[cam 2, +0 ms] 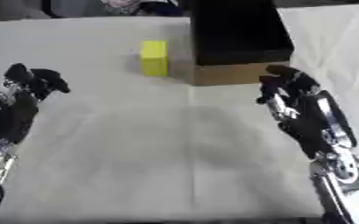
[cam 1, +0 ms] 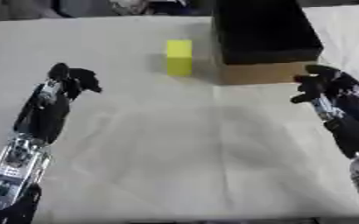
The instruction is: Pick up objects on the table and place them in the box.
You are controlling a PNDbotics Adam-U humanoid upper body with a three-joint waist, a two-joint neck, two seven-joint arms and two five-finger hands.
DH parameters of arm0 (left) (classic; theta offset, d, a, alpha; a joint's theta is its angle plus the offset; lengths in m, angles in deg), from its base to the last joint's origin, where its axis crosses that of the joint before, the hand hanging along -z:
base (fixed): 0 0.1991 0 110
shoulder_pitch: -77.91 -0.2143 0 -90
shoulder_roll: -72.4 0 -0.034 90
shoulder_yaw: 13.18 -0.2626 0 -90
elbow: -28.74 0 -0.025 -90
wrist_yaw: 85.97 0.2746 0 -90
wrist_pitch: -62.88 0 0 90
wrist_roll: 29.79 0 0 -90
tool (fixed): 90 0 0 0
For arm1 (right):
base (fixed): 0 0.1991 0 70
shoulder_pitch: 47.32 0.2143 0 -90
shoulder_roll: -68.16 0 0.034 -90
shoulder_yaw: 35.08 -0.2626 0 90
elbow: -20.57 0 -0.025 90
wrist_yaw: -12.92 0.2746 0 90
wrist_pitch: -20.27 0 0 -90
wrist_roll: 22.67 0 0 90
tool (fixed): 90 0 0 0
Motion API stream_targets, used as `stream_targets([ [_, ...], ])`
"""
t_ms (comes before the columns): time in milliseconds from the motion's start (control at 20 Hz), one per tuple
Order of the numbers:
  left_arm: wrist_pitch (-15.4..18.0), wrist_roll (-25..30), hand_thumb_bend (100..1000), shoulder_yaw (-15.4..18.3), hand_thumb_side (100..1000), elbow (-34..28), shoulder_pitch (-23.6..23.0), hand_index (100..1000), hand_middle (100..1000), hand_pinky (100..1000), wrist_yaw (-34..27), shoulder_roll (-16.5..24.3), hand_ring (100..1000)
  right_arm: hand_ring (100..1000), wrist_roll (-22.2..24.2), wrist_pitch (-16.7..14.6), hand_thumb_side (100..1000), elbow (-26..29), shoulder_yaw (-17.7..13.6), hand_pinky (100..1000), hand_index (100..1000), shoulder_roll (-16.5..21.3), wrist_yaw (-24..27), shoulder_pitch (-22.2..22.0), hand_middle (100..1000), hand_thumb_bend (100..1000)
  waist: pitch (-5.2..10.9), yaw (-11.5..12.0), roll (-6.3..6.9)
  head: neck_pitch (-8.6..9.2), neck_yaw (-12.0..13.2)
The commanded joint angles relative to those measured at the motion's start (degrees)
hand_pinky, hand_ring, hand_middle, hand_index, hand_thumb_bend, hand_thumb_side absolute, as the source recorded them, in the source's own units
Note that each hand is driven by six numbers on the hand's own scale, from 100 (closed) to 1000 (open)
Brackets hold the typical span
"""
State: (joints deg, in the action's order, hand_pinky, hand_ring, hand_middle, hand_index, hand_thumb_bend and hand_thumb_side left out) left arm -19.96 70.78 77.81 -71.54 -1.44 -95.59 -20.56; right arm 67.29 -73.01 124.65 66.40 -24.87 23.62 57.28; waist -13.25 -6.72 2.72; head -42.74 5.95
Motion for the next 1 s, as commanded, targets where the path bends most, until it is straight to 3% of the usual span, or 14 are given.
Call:
stream_targets([
  [50,0.1,0.1,301,0.6,930,-0.8,0.3,693,570,837,-0.2,0.3,609,827,-0.2,0.0,370,1.0,-0.5,610,788,0.7,-0.1,0.3,530,212,1.00,-0.1,0.00,0.44,0.0],
  [700,0.2,0.2,296,0.6,928,-0.9,0.4,693,571,837,-0.3,0.4,611,829,-0.3,0.0,366,1.0,-0.4,608,787,0.8,-0.2,0.3,529,217,1.09,0.0,0.02,0.40,-0.1],
  [900,0.7,0.3,283,0.7,883,-1.4,1.1,698,582,835,0.4,1.7,622,829,-0.2,0.0,365,1.0,-0.4,608,787,0.8,-0.2,0.2,529,220,1.27,0.0,0.07,0.32,-0.2],
  [1000,1.1,0.6,306,0.7,819,-1.8,2.1,709,598,836,1.3,3.3,640,830,-0.2,0.0,364,1.0,-0.3,608,787,0.9,-0.2,0.2,528,221,1.43,-0.1,0.08,0.24,-0.2],
])
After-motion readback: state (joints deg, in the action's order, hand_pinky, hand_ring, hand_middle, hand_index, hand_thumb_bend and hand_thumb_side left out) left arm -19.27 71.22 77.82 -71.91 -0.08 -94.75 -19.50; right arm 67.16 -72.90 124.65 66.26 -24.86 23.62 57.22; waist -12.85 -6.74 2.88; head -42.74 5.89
